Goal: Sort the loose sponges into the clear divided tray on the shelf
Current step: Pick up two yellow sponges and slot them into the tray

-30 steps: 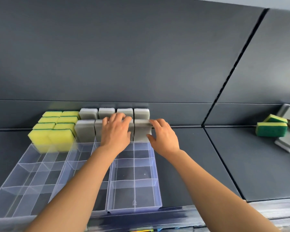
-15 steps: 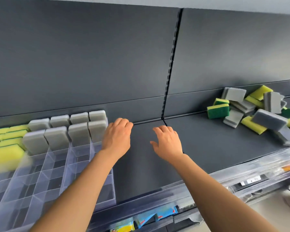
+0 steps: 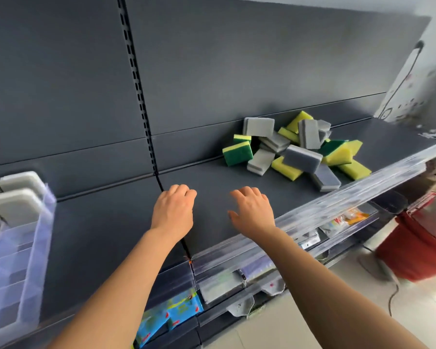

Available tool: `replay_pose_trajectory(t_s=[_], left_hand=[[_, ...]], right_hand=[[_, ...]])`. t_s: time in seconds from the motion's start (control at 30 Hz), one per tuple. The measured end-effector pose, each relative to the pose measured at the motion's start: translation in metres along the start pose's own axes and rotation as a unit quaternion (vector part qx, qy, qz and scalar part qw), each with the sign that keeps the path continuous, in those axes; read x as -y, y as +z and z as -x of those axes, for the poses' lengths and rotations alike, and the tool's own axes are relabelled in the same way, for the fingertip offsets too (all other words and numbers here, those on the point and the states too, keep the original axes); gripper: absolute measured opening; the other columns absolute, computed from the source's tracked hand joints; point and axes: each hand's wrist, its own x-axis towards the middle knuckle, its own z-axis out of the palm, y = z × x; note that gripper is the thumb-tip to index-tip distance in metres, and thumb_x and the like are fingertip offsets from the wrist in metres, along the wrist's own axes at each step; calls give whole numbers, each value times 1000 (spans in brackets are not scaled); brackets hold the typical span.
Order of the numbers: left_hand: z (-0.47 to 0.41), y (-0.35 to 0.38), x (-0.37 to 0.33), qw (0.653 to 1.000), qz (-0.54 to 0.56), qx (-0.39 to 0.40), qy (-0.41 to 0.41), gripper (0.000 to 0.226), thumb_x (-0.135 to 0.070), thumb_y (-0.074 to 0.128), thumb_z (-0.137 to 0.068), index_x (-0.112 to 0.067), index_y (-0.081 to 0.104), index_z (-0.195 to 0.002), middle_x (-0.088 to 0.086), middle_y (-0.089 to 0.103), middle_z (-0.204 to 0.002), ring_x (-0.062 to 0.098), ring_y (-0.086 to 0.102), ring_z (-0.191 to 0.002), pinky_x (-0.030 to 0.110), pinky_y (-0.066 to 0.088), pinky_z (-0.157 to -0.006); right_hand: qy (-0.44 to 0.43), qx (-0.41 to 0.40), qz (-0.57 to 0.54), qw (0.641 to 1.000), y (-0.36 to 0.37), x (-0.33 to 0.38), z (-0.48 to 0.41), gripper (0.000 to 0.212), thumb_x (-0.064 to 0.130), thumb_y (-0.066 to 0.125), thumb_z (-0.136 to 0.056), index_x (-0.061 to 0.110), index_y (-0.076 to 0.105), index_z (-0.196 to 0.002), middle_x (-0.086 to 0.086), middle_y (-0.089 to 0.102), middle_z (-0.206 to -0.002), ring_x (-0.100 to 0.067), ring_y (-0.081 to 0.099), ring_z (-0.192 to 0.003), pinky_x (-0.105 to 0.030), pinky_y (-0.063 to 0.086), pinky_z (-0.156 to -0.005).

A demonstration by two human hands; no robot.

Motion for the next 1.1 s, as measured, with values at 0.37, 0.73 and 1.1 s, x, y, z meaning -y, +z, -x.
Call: replay_pose_trajectory(t_s=[0.37, 0.73, 1.1], left_hand=[[-95, 29, -88, 997, 50, -10, 51, 42, -25, 60, -87, -18, 48, -127, 0, 47, -129, 20, 42, -119, 31, 39, -91], [-211, 70, -116, 999, 38, -19, -15, 69, -31, 63, -84, -16, 27, -141, 9, 33, -142, 27, 34, -128, 40, 36, -96], [-233, 94, -113, 994, 28, 72, -82, 93, -55, 67, -74, -26, 15, -145, 5, 37, -136, 24, 36, -125, 42, 30, -96]], right_hand=[[79, -11, 14, 997, -12, -115, -16, 44, 38, 57, -87, 21, 48, -126, -1, 50, -125, -24, 41, -118, -34, 34, -95], [117, 23, -1, 993, 3, -194, -92, 49, 38, 55, -88, 17, 44, -131, -6, 49, -128, -28, 42, -120, -37, 37, -96], [176, 45, -20, 983, 12, -214, -140, 44, 47, 49, -90, 12, 52, -116, -11, 52, -115, -31, 50, -108, -39, 39, -88]])
